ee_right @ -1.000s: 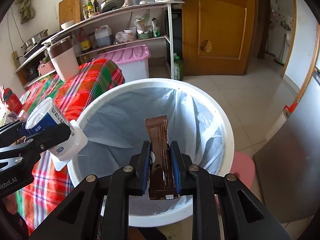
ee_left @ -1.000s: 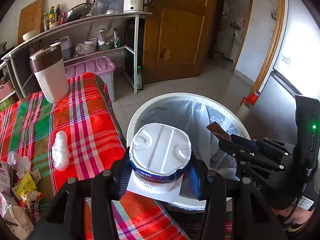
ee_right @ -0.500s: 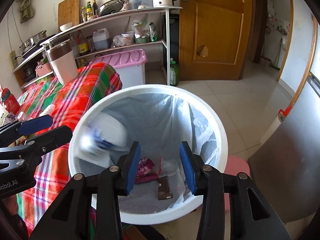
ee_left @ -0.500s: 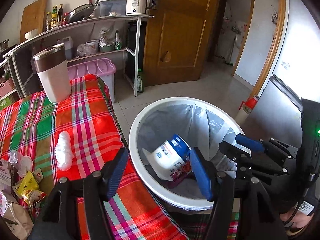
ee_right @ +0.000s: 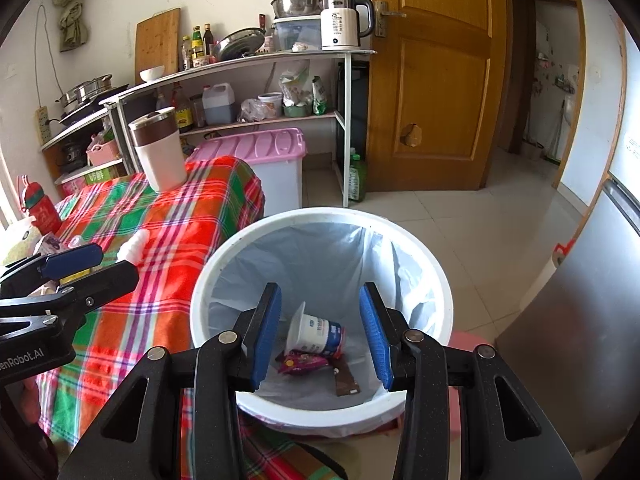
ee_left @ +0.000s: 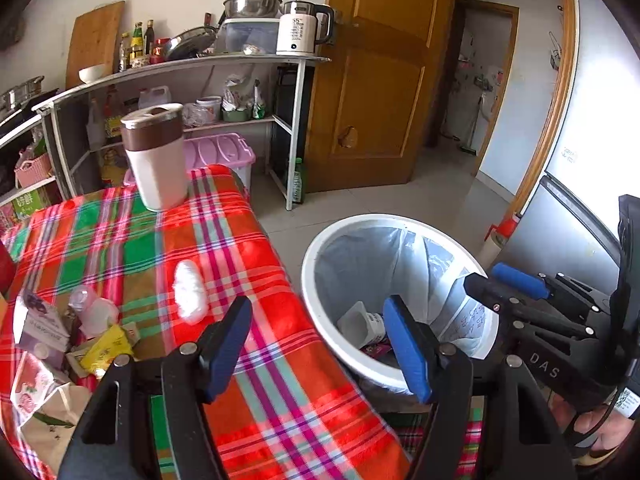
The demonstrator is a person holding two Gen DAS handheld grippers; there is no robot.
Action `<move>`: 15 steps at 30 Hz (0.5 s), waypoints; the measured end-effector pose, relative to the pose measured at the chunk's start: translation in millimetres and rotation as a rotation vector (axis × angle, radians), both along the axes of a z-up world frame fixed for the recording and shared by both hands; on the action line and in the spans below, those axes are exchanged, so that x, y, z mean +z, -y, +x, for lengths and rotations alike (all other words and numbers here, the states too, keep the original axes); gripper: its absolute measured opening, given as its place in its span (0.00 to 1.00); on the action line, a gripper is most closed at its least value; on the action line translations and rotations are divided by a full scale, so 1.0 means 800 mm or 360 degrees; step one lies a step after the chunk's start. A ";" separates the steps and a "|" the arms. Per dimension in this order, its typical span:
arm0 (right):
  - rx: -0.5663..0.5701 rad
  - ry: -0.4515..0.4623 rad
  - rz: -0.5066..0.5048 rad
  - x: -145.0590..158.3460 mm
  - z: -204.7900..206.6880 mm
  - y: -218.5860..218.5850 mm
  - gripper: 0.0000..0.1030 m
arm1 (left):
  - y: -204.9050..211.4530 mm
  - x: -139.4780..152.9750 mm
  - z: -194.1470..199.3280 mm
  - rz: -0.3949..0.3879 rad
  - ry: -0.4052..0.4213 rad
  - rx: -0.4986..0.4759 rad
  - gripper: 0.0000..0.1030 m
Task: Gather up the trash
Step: 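Carry both items over the white bin and open both tools to drop them, then grasp the strawberry juice carton with the left tool while the right tool grasps the yellow snack bag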
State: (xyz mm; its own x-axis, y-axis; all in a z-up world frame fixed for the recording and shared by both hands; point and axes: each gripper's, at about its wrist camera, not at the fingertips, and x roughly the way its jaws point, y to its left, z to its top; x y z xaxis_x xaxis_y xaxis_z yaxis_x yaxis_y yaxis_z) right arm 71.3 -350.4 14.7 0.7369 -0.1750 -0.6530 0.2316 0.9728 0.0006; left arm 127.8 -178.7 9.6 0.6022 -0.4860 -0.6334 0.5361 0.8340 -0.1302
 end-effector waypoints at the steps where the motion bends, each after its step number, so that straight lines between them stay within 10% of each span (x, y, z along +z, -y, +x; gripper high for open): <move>1: 0.0006 0.0004 0.0000 0.002 0.000 -0.002 0.41 | -0.006 0.002 -0.003 -0.0002 0.0013 0.0011 0.69; 15: 0.0150 0.0048 -0.0022 0.011 -0.004 -0.069 0.41 | -0.116 0.003 -0.022 0.0003 0.0066 0.0259 0.71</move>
